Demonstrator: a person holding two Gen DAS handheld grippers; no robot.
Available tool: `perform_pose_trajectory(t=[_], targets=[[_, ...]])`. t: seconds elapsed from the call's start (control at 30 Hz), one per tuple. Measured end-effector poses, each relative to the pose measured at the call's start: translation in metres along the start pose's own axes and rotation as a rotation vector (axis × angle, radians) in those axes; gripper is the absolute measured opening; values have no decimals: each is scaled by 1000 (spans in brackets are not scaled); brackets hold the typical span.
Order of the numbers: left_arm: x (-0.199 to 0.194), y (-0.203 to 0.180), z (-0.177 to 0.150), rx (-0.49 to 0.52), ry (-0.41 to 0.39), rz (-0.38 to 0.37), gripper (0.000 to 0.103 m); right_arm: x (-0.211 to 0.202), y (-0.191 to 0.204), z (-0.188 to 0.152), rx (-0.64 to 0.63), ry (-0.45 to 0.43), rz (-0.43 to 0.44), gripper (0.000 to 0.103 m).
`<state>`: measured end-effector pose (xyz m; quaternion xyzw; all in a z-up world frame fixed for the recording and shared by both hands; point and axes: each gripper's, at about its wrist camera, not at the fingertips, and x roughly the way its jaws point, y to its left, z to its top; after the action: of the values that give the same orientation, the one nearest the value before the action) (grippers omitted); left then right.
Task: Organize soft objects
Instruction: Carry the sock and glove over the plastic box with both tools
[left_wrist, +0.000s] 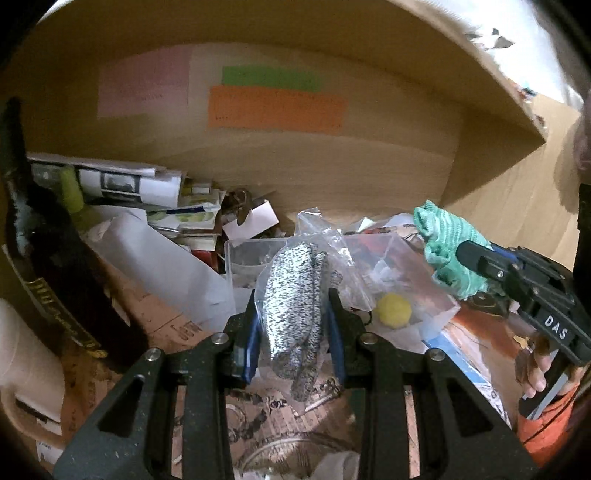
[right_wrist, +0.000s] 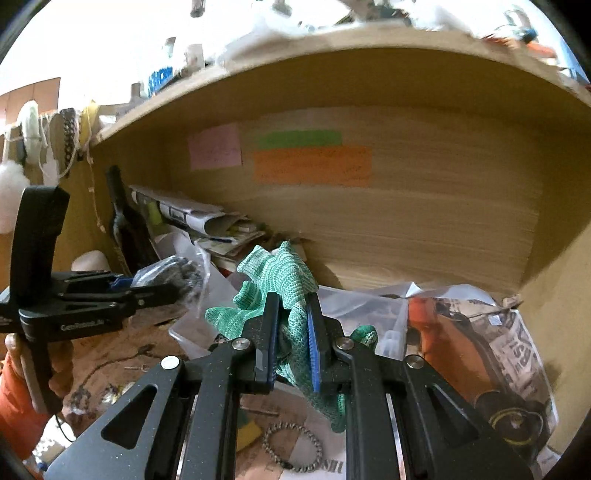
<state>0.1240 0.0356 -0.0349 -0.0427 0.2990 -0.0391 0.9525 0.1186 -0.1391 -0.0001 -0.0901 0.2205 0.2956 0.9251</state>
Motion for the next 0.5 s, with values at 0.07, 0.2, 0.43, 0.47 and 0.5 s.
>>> perform_pose_trajectory(t=[0.07,0.2,0.43,0.47,0.5], targets=[[13,2,1,-2,19,6,31,12,1,-1,-5,24,0,12],[35,2,1,-5,60,4,31,42,1,-6,-3,93,2,12],[70,2,-3,7,134,4,31,80,-2,-22,0,196,-8,12],[74,2,-4,11,144,6,31,83,-2,-23,-2,208,-12,12],[77,1,-4,15,154,8,31,87,-2,-26,-5,224,-13,12]])
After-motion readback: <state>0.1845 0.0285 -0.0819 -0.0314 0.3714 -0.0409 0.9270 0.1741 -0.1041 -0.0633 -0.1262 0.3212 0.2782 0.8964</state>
